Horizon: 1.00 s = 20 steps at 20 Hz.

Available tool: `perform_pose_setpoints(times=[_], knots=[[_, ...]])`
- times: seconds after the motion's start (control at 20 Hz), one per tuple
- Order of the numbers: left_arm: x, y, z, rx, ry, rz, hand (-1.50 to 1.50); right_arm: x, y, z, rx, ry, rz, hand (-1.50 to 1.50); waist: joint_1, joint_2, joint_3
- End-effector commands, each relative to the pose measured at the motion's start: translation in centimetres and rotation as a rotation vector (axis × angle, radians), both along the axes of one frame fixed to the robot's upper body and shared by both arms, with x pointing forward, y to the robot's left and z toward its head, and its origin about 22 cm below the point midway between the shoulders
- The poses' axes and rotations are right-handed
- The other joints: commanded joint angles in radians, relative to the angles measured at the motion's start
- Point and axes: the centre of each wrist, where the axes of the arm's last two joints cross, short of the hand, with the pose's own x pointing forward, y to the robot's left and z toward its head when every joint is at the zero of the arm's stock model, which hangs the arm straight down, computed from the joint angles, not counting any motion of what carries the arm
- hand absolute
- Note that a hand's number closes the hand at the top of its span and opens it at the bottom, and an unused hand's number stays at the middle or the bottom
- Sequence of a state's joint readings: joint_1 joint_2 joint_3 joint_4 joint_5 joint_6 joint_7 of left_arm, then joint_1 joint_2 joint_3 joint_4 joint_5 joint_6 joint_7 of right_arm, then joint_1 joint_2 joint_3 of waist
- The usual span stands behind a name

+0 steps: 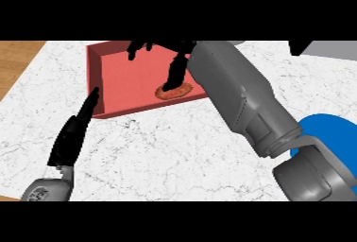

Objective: Pick the sweet potato from the plate and place it in the cardboard box

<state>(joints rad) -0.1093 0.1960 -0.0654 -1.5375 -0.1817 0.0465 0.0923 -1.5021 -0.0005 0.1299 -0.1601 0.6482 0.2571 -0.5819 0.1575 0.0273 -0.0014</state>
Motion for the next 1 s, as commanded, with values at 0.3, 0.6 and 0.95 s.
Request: perform_pose_setpoints(times=[0.3, 0.6, 0.95], knots=[[0.3, -0.5, -0.2, -0.004, 0.038, 0.007, 0.0, 0.3, -1.0, -0.6, 0.434, 0.234, -0.147, -1.5, 0.002, 0.003, -0.001], [0.6, 0.4, 0.6, -0.004, 0.022, 0.014, 0.0, 0.4, 0.0, 2.2, 0.625, 0.383, -0.202, -1.5, -0.016, 0.009, 0.0], [0.5, 0.0, -0.2, 0.002, 0.002, 0.036, 0.0, 2.4, -6.9, 3.8, 0.709, 0.329, -0.361, -1.5, -0.034, 0.033, 0.0]])
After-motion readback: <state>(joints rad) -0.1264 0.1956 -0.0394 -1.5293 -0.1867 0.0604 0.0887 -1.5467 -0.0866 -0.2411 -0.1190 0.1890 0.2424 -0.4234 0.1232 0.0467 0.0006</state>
